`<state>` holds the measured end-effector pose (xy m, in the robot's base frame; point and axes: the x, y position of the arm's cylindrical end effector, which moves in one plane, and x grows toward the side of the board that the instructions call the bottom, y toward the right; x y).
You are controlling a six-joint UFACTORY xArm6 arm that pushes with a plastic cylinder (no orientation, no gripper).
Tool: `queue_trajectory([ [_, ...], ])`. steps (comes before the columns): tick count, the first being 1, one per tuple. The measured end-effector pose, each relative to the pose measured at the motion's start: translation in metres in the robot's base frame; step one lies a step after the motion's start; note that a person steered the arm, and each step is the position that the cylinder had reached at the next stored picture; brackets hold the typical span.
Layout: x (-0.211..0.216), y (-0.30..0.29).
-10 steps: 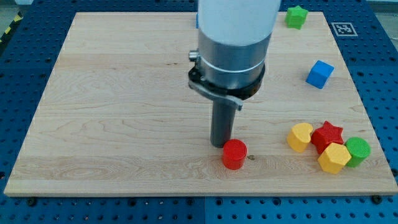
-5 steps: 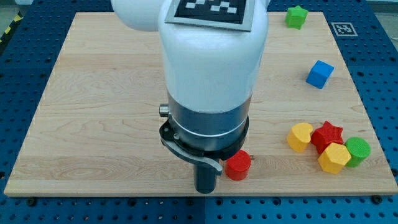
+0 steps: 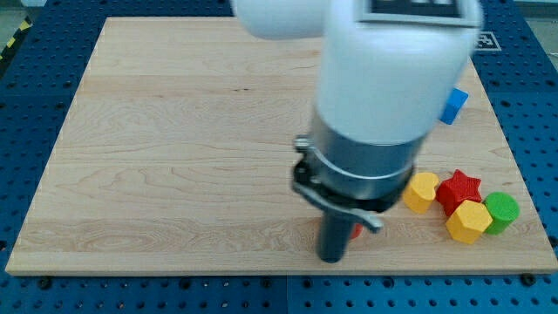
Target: Slide the red circle closer to the yellow heart
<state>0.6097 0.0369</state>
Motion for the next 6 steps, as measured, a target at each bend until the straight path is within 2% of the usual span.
queue_trajectory([
  [1,-0.002,-0.027],
  [2,-0.022,-0.027],
  [3,-0.024,-0.027],
  [6,-0.025,0.014],
])
